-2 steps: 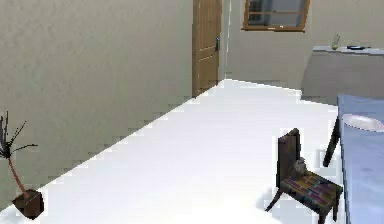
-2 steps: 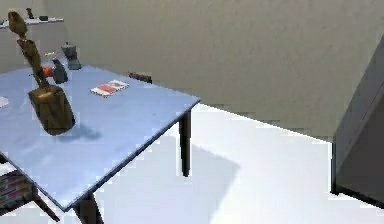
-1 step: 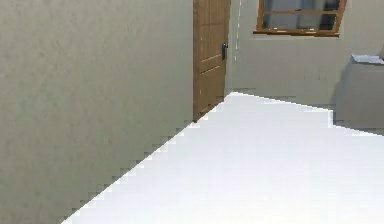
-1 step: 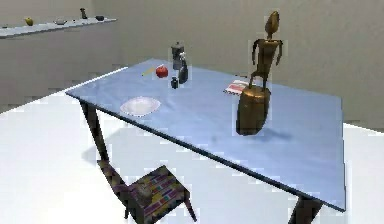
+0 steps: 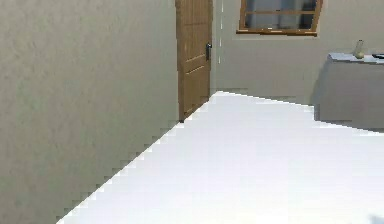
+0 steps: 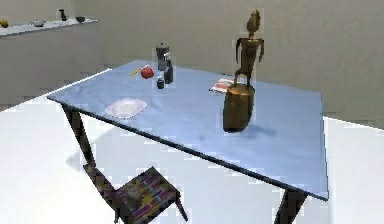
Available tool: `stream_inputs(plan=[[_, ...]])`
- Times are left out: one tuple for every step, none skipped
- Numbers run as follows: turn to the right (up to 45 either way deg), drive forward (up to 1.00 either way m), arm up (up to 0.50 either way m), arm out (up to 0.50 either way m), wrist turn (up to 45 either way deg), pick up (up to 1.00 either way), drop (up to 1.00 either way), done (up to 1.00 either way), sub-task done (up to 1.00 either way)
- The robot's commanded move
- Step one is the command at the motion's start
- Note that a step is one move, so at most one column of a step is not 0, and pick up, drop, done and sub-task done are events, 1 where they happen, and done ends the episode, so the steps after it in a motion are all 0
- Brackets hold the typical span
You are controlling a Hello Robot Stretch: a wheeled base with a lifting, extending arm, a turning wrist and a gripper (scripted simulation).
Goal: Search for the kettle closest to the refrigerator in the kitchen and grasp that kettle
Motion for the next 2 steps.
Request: stream_inputs(plan=[[0.0, 0.35, 0.00, 0.00, 0.0, 0.00, 0.00, 0.00, 0.00], [24.0, 0.00, 0.00, 0.00, 0.0, 0.00, 0.00, 0.00, 0.00]])
